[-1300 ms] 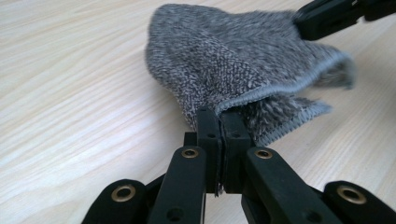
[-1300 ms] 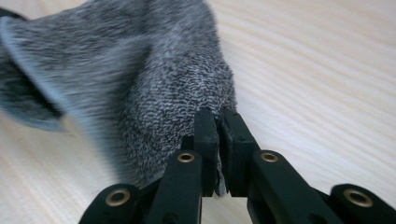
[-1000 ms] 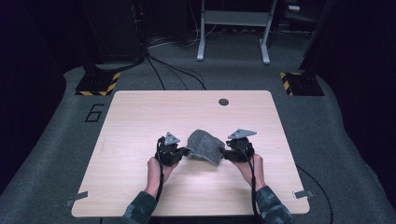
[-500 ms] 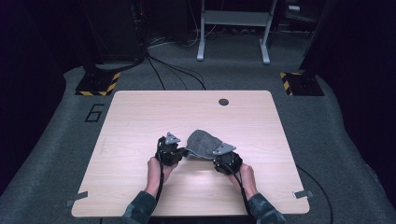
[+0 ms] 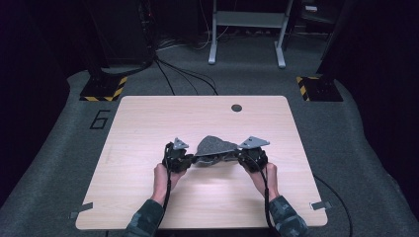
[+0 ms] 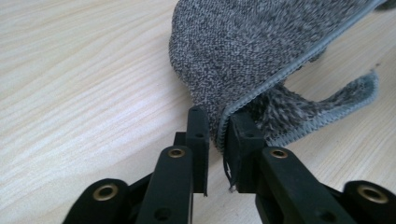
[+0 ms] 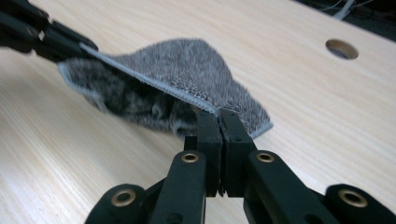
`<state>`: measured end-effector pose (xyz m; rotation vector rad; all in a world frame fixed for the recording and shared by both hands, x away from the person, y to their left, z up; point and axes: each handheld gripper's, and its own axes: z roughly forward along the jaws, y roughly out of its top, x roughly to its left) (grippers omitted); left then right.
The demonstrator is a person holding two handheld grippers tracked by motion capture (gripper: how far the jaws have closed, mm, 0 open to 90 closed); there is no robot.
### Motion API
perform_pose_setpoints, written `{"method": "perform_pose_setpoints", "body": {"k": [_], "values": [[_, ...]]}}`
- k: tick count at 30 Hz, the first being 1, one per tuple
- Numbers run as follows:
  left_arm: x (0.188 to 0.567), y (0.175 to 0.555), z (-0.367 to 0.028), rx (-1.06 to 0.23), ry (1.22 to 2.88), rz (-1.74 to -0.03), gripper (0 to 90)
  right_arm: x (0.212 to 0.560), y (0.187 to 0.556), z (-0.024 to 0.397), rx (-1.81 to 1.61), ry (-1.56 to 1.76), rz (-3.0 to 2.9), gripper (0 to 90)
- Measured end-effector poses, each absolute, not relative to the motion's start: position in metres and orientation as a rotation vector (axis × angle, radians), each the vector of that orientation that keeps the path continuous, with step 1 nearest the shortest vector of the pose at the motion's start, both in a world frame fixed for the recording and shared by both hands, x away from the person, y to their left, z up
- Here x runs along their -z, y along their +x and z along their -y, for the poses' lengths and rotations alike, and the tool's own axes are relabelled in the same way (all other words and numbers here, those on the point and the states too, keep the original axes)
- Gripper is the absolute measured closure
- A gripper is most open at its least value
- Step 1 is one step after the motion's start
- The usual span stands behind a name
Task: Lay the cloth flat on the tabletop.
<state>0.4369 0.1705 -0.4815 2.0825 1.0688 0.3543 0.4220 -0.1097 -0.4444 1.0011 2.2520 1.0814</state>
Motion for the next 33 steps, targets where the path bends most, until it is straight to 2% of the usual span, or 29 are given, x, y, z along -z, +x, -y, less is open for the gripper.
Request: {"method": "perform_pose_setpoints", "body": {"k": [3, 6, 7, 8, 9, 11, 12, 14, 21, 25, 28, 33], "values": [[0.482, 0.438, -0.172, -0.362, 2.092, -1.085, 74.7, 0.437, 0.421, 0.108, -1.111, 0.999, -2.234, 88.7], [0.48, 0.439, -0.174, -0.381, 2.088, -1.104, 65.6, 0.429, 0.42, 0.107, -1.146, 0.983, -2.219, 88.9], [0.48, 0.44, -0.176, -0.393, 2.086, -1.114, 65.6, 0.429, 0.42, 0.107, -1.146, 0.983, -2.219, 88.9], [0.478, 0.442, -0.178, -0.389, 2.086, -1.124, 60.4, 0.427, 0.421, 0.105, -1.17, 1.001, -2.215, 88.9], [0.478, 0.443, -0.18, -0.384, 2.062, -1.155, 60.4, 0.427, 0.421, 0.105, -1.17, 1.001, -2.215, 88.9], [0.477, 0.442, -0.185, -0.335, 1.977, -1.211, 52.2, 0.428, 0.423, 0.1, -1.141, 0.987, -2.226, 88.8], [0.476, 0.439, -0.185, -0.324, 1.925, -1.244, 45.0, 0.428, 0.426, 0.097, -1.13, 0.991, -2.23, 88.8], [0.474, 0.433, -0.186, -0.315, 1.897, -1.246, 44.4, 0.427, 0.427, 0.097, -1.13, 0.995, -2.227, 88.8], [0.474, 0.417, -0.171, -0.305, 1.896, -1.243, 33.8, 0.426, 0.429, 0.096, -1.109, 1.005, -2.214, 88.8], [0.48, 0.412, -0.164, -0.252, 1.901, -1.259, 26.2, 0.426, 0.43, 0.096, -1.105, 1.017, -2.202, 88.8], [0.487, 0.414, -0.162, -0.137, 1.851, -1.274, 26.3, 0.426, 0.43, 0.095, -1.099, 0.995, -2.204, 88.8], [0.488, 0.411, -0.162, -0.078, 1.799, -1.277, 26.4, 0.427, 0.429, 0.093, -1.1, 1.006, -2.195, 88.8]]}}
